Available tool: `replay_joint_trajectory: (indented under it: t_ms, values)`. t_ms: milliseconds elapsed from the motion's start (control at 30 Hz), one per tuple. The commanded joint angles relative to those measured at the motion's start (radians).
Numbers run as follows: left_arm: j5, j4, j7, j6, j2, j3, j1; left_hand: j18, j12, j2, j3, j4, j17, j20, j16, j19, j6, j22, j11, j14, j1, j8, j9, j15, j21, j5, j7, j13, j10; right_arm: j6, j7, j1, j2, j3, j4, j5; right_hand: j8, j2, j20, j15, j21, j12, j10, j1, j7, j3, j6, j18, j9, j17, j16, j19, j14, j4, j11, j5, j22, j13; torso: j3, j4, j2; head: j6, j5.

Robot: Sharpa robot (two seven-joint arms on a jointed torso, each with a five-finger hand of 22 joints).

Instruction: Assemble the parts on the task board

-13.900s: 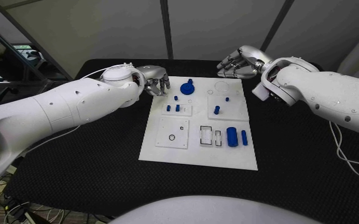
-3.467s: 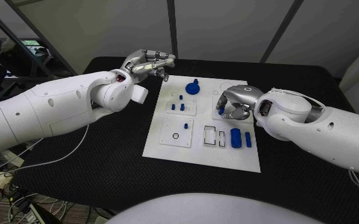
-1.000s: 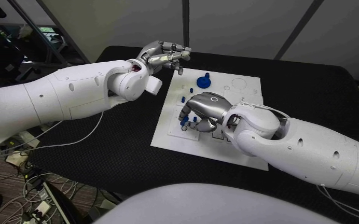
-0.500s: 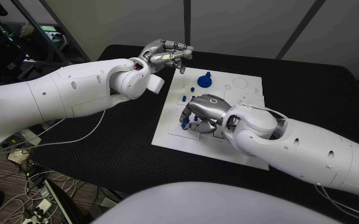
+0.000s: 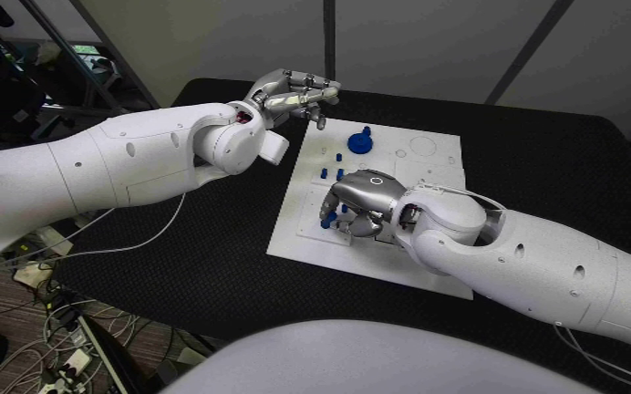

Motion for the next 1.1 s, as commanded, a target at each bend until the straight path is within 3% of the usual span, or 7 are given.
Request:
replay_joint_trajectory:
  t_ms: [33,300,533,733,1100]
  values:
    - [0.003,0.001,0.002,0.012,0.001,0.001,0.002,0.049,0.005,0.008,-0.006,-0.003,-0.002,0.006,-0.004,0.003,-0.004,-0.001,0.0,-0.006,0.001,0.004,-0.001,0.0,-0.006,0.0,-0.001,0.001,-0.004,0.021,-0.008,0.001,0.001,-0.001,-0.003,-0.021,-0.003,-0.001,0.0,-0.005,0.003,0.0,0.027,0.008,0.007,0.004,0.001,-0.014,0.001,-0.001,0.001,-0.002,0.039,0.0,-0.018,0.003,-0.001,0.002,0.0003,0.0002,-0.001,0.0,0.001]
    - [0.003,0.001,0.001,0.013,0.002,0.001,0.002,0.049,0.005,0.008,-0.006,-0.003,-0.002,0.006,-0.004,0.003,-0.004,-0.001,0.0,-0.006,0.001,0.004,-0.001,0.0,-0.006,0.0,-0.001,0.001,-0.004,0.019,-0.015,0.001,0.01,-0.002,-0.009,-0.033,-0.003,-0.001,0.0,-0.004,0.002,-0.001,0.027,0.007,0.007,0.005,0.001,-0.013,0.002,0.001,0.002,-0.003,0.039,0.0,-0.018,0.003,-0.002,0.002,0.0001,0.0003,0.0,0.0,-0.001]
    - [0.003,0.001,0.0,0.014,0.004,0.001,0.002,0.049,0.007,0.009,-0.006,-0.003,-0.002,0.006,-0.004,0.004,-0.005,-0.002,0.0,-0.007,0.002,0.005,-0.001,0.0,-0.007,-0.001,-0.001,0.001,-0.005,0.025,-0.008,0.001,0.014,-0.023,-0.007,-0.034,-0.011,-0.011,0.004,0.0,-0.002,-0.015,0.018,-0.012,0.012,-0.001,-0.009,-0.012,0.002,-0.002,0.0,-0.012,0.038,0.003,-0.013,0.004,-0.009,0.002,-0.0004,0.0011,0.0,0.0,-0.001]
    - [0.003,0.0,-0.001,0.014,0.004,0.001,0.002,0.049,0.007,0.009,-0.006,-0.003,-0.002,0.006,-0.004,0.004,-0.005,-0.002,0.0,-0.007,0.002,0.005,-0.001,0.0,-0.007,-0.001,-0.001,0.001,-0.005,0.015,-0.002,0.001,0.015,-0.029,-0.01,-0.032,-0.054,-0.051,0.029,0.031,-0.034,-0.098,-0.117,-0.069,0.036,-0.021,-0.091,-0.005,-0.015,-0.003,0.002,-0.043,0.036,0.024,0.024,0.013,-0.054,-0.021,0.0001,0.0005,0.0,0.0,0.0]
    - [0.003,-0.002,-0.007,0.022,0.005,0.001,0.002,0.049,0.008,0.009,-0.007,-0.002,-0.002,0.006,-0.004,0.004,-0.005,-0.003,0.001,-0.007,0.001,0.005,-0.001,0.0,-0.007,-0.001,-0.001,0.001,-0.006,-0.079,0.011,0.001,0.006,-0.03,-0.001,-0.018,-0.053,-0.052,0.047,0.045,-0.13,-0.091,-0.254,-0.061,0.036,-0.055,-0.176,0.02,-0.034,-0.091,-0.046,-0.124,0.002,0.008,0.039,0.012,-0.181,-0.018,0.0014,-0.0008,0.0,0.0,-0.001]
